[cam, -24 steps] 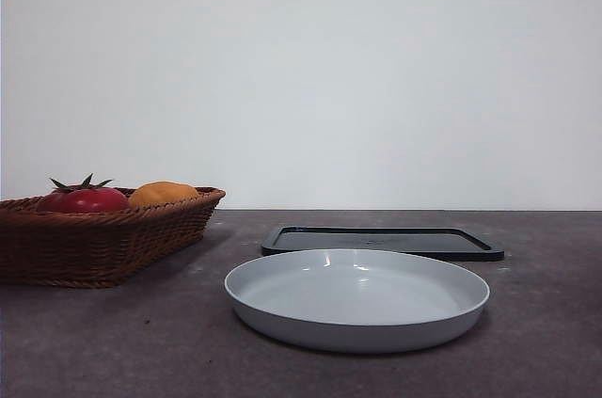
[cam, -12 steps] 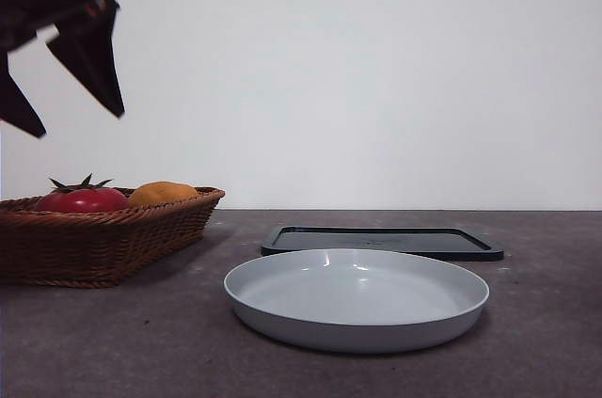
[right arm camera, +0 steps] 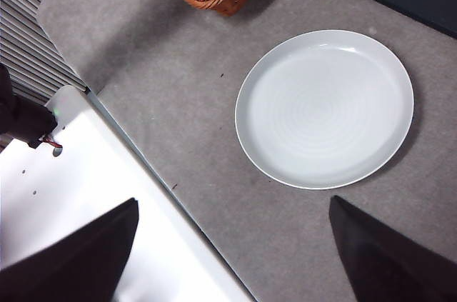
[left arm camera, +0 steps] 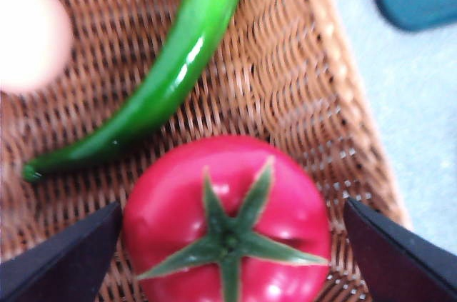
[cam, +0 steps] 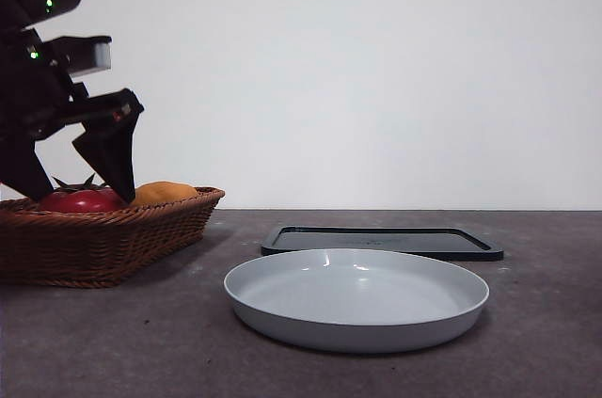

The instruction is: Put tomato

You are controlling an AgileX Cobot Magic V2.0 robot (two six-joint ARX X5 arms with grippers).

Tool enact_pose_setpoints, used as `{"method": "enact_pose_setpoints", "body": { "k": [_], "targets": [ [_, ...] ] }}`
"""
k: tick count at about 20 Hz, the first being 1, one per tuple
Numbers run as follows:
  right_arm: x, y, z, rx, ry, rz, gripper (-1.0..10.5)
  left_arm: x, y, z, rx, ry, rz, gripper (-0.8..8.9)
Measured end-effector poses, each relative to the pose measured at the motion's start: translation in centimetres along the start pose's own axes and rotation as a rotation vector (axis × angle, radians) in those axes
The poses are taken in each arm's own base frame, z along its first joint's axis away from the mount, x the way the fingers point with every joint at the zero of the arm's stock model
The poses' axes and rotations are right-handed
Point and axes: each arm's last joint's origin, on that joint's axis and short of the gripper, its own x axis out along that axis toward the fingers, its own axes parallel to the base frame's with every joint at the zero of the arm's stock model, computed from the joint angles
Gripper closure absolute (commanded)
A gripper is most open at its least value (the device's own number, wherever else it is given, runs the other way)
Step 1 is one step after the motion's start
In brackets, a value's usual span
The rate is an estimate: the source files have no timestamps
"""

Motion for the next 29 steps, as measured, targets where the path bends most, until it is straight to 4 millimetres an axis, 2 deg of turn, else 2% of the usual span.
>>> {"method": "enact_pose_setpoints", "body": {
  "k": [5,8,11,12,14,17,19,24,29],
  "targets": [
    [0.0,0.0,0.0,0.0,0.0,0.0,5.2,1.3,0.2,-0.4,-0.003,0.045,-0.002,3.21],
    [0.0,0.0,0.0,0.0,0.0,0.0,5.2,1.3,0.1,-0.4,-0.003,0.051,-0.002,4.8],
    [0.0,0.0,0.0,0.0,0.0,0.0,5.2,1.1,0.1,-0.4,-0.004,0.056,-0.003,4.79],
    [0.0,0.0,0.0,0.0,0.0,0.0,5.2,0.6,0.1,-0.3,-0.004,0.058,-0.003,4.79],
    [0.0,0.0,0.0,0.0,0.0,0.0,5.2,-2.5,-0.4,1.2,0.007,-0.014,-0.002,4.79],
    [0.0,0.0,0.0,0.0,0.0,0.0,5.2,-8.5,-3.1,3.6,0.08,-0.174,-0.095,4.79],
    [0.0,0.0,0.0,0.0,0.0,0.0,5.2,-9.4,-6.2,3.6,0.161,-0.187,-0.187,4.79],
    [0.0,0.0,0.0,0.0,0.0,-0.001,5.2,-7.2,-13.6,2.5,0.353,-0.13,-0.353,4.79],
    [0.0,0.0,0.0,0.0,0.0,-0.001,5.2,-2.4,-17.1,1.7,0.422,-0.055,-0.398,4.79]
  ]
}}
